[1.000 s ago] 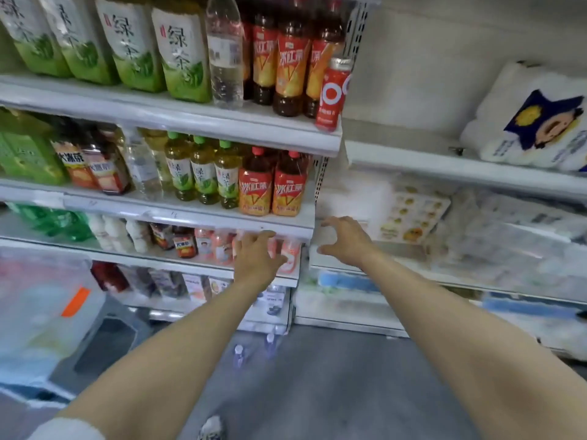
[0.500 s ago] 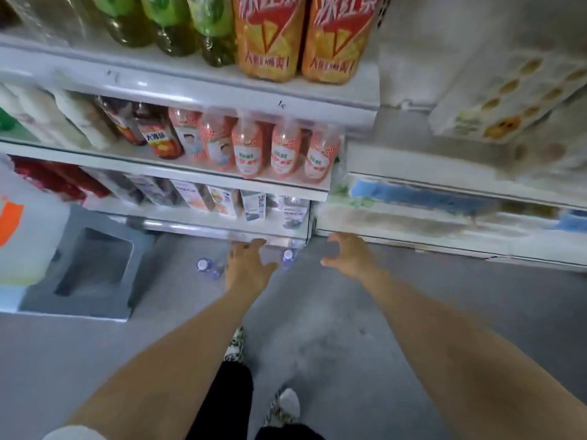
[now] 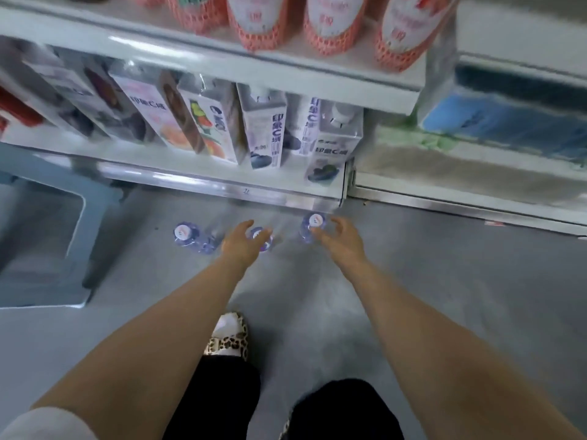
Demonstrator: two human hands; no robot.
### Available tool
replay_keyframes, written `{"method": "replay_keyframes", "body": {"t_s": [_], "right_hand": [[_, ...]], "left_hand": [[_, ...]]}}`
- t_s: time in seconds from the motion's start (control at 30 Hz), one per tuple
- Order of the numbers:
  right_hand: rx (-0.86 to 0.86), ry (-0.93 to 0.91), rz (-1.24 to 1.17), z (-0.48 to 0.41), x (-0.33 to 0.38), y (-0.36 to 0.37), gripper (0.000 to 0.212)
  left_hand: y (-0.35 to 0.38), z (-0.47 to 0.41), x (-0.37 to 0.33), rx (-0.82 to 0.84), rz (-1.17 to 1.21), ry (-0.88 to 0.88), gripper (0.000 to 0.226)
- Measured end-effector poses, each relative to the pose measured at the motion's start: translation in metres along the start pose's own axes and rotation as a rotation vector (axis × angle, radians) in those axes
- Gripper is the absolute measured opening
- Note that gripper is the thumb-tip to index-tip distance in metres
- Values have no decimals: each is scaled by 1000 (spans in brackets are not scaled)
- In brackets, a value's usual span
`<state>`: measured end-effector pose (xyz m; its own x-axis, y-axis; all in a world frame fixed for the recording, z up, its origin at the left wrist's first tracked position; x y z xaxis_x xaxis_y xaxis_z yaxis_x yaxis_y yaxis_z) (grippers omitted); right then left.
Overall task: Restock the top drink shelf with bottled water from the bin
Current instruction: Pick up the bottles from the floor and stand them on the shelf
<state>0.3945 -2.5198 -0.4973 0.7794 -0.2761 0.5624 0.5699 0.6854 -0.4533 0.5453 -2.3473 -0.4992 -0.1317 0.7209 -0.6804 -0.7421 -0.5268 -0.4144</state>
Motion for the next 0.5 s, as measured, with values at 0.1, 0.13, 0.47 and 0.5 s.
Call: {"method": "replay_keyframes", "body": {"t_s": [0.1, 0.13, 0.47, 0.5], "right_hand": [[-26, -65, -164, -34, -16, 38, 32], [-76, -91, -181, -42, -19, 47, 30], [-304, -155, -467, -67, -54, 75, 34], [-283, -165, -447, -69, -55, 73, 33]], "left_hand": [[11, -31, 45, 84, 136, -87, 67], [13, -40, 57, 103, 208, -122, 68], [19, -78, 77, 289, 212, -77, 65], [19, -82, 76, 284, 197, -70, 64]]}}
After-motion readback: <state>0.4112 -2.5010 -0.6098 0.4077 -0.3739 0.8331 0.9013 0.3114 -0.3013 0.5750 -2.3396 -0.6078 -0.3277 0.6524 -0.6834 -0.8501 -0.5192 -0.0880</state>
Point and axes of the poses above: each hand's wrist, its own z-axis away from the middle knuckle, its own y-axis out of the palm, x = y × z, the point moved 4 cm from there along -z, towards the middle knuckle, and after that the axes turned 11 degrees about y, right-handed, at the moved point
